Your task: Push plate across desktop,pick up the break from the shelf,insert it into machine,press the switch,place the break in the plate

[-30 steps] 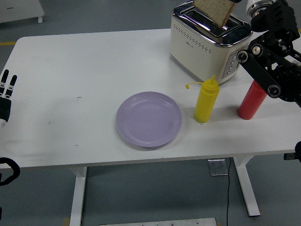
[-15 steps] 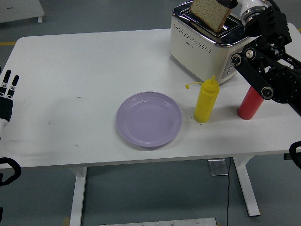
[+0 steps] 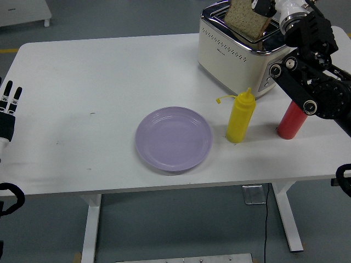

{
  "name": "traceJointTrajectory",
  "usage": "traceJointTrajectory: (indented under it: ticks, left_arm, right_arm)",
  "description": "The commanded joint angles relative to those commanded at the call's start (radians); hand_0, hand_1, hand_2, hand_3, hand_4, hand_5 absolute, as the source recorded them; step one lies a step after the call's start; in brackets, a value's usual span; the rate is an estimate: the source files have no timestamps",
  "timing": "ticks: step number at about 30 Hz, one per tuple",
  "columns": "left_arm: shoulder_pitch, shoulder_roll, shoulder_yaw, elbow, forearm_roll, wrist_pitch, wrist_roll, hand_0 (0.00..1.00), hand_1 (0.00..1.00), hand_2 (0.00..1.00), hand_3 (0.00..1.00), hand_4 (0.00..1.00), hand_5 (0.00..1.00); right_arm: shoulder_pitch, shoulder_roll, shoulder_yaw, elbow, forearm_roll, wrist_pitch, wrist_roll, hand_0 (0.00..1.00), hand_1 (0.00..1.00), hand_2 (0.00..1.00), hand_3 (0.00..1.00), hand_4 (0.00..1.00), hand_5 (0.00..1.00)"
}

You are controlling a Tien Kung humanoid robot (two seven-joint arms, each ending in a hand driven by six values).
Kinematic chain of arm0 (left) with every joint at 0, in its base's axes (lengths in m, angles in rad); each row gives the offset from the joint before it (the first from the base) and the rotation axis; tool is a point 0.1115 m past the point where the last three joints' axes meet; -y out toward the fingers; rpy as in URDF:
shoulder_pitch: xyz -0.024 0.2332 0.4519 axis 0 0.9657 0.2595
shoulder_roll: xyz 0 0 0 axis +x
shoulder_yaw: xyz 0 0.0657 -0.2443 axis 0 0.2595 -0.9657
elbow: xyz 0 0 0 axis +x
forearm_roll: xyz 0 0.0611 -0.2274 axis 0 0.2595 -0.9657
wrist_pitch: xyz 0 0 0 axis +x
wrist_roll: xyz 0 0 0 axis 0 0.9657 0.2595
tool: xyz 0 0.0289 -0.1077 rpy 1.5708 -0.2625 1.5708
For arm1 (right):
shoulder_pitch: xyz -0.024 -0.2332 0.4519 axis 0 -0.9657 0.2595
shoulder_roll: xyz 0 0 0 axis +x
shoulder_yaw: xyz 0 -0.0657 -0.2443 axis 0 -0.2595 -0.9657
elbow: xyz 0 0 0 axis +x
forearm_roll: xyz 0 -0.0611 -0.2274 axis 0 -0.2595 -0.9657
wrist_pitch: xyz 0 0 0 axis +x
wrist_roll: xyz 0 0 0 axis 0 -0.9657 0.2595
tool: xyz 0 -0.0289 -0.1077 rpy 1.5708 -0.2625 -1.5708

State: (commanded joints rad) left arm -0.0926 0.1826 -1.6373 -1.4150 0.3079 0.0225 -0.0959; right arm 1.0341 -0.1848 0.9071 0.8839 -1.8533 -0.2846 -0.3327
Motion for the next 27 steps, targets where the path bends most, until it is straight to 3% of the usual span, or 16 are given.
traceJointTrajectory:
  ticks: [2,3,8,9,20,21,26,27]
  left_arm:
    - [-0.001,0.000,0.001,0.001,0.000,0.001,0.001,0.831,0.872,0.929,0.798,0.643,0.998]
    - [-0.001,0.000,0.002,0.001,0.001,0.001,0.001,0.831,0.872,0.929,0.799,0.643,0.998]
    - [-0.003,0.001,0.003,0.001,0.002,0.000,0.002,0.831,0.872,0.929,0.799,0.643,0.998]
    - [-0.003,0.001,0.003,0.001,0.002,0.000,0.002,0.831,0.872,0.929,0.799,0.643,0.998]
    - [-0.005,0.001,0.005,0.002,0.003,0.002,0.002,0.830,0.872,0.929,0.799,0.643,0.998]
    - [-0.005,0.001,0.004,0.002,0.003,0.002,0.001,0.831,0.872,0.929,0.798,0.644,0.998]
    - [-0.001,0.002,-0.001,0.000,0.003,0.003,0.001,0.831,0.872,0.929,0.798,0.644,0.998]
    - [-0.001,0.002,-0.002,-0.001,0.003,0.003,0.001,0.831,0.872,0.929,0.799,0.639,0.998]
  right_arm:
    - [-0.001,-0.001,0.003,0.002,0.000,0.018,0.001,0.461,0.533,0.577,0.610,0.491,0.091]
    - [-0.001,-0.002,0.004,0.002,-0.003,0.024,0.002,0.727,0.754,0.909,0.912,0.665,0.209]
    - [-0.002,-0.007,0.008,0.008,-0.026,0.030,0.015,0.727,0.754,0.909,0.912,0.665,0.209]
    - [-0.002,-0.009,0.009,0.009,-0.028,0.029,0.016,0.803,0.814,0.981,0.998,0.715,0.233]
    - [-0.006,-0.033,0.016,0.030,-0.036,-0.001,0.023,0.810,0.821,0.993,0.998,0.737,0.252]
    - [-0.007,-0.037,0.017,0.034,-0.034,-0.007,0.023,0.776,0.783,0.959,0.976,0.746,0.289]
    - [-0.030,-0.089,0.024,0.093,-0.028,-0.065,0.016,0.776,0.783,0.959,0.976,0.746,0.289]
    - [-0.037,-0.103,0.025,0.108,-0.024,-0.073,0.016,0.668,0.701,0.822,0.806,0.717,0.305]
